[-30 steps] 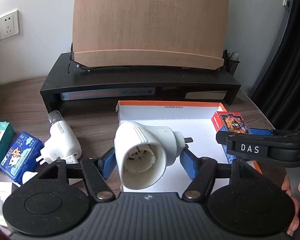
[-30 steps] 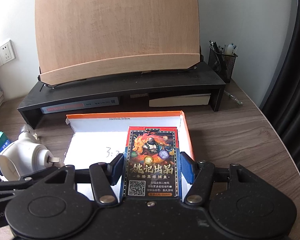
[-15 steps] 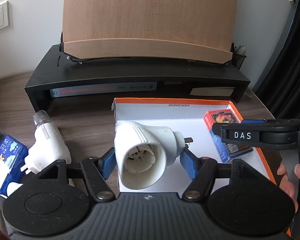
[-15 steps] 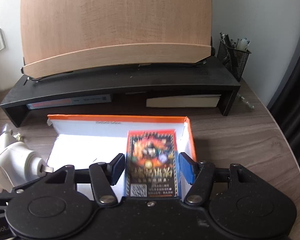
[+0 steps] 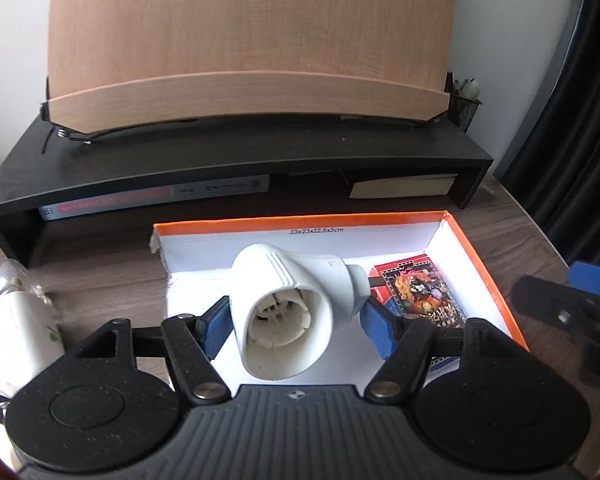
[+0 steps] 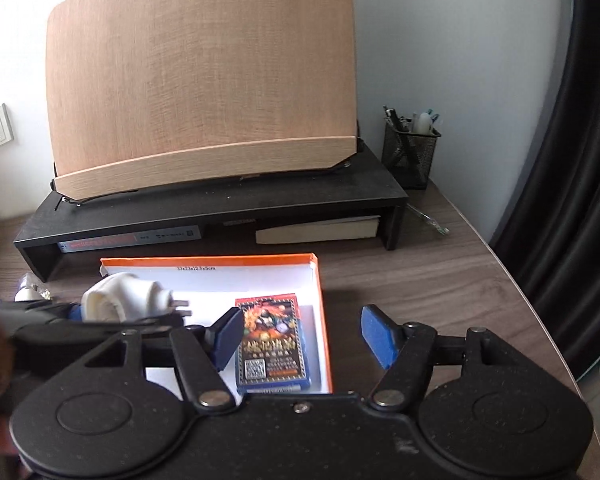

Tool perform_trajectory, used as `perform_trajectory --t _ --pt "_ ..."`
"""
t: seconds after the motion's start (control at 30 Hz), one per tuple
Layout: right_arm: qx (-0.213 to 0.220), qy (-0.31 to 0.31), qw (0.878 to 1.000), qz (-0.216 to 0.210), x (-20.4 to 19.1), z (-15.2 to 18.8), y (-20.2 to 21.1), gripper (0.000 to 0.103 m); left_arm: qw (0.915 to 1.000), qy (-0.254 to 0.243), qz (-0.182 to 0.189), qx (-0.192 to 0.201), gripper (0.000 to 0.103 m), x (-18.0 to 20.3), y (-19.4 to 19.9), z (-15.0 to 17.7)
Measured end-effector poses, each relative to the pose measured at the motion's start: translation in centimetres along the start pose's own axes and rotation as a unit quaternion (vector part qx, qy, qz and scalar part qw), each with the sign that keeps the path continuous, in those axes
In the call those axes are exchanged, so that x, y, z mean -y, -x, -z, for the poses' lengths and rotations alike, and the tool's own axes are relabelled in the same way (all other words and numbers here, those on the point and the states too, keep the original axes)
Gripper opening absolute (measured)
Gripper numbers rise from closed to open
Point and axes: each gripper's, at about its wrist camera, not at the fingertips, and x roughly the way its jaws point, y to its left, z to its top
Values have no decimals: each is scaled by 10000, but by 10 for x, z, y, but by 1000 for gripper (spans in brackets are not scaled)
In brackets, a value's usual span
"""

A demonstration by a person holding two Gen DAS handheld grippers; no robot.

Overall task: Organize rigid objects
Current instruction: 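Release the plug adapter and card box into the white box with both tools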

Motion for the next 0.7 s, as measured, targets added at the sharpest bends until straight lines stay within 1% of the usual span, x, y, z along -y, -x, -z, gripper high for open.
perform_trajectory --t 0.07,0.13,0.17,0.2,0.27,0.37,0.43,0.53,0.6,0.7 --pt "52 16 10000 11 1 1 7 79 10000 -16 6 79 83 3 5 0" --pt "111 38 9999 13 1 3 13 79 9999 -12 -6 139 87 5 14 0" --pt "126 21 9999 -21 2 3 16 79 9999 21 -24 144 92 5 19 0" --pt "148 -12 9999 -48 3 4 19 79 9999 54 -38 151 93 4 25 1" --pt "182 -62 9998 -88 3 5 25 79 9998 138 -104 118 94 3 35 0" --pt "210 -64 9996 -183 1 7 34 80 9994 168 -282 80 99 1 52 2" --pt "267 -75 9994 -209 -1 10 41 82 9990 203 -405 69 99 -1 65 4" --pt "316 -135 9989 -321 -4 18 50 84 9980 287 -553 108 100 -4 82 11" --pt "266 -117 9988 -397 -8 24 53 85 9972 324 -662 128 101 -5 90 16" --pt "229 9 9984 -511 -17 30 59 85 9965 431 -705 149 101 -8 101 22"
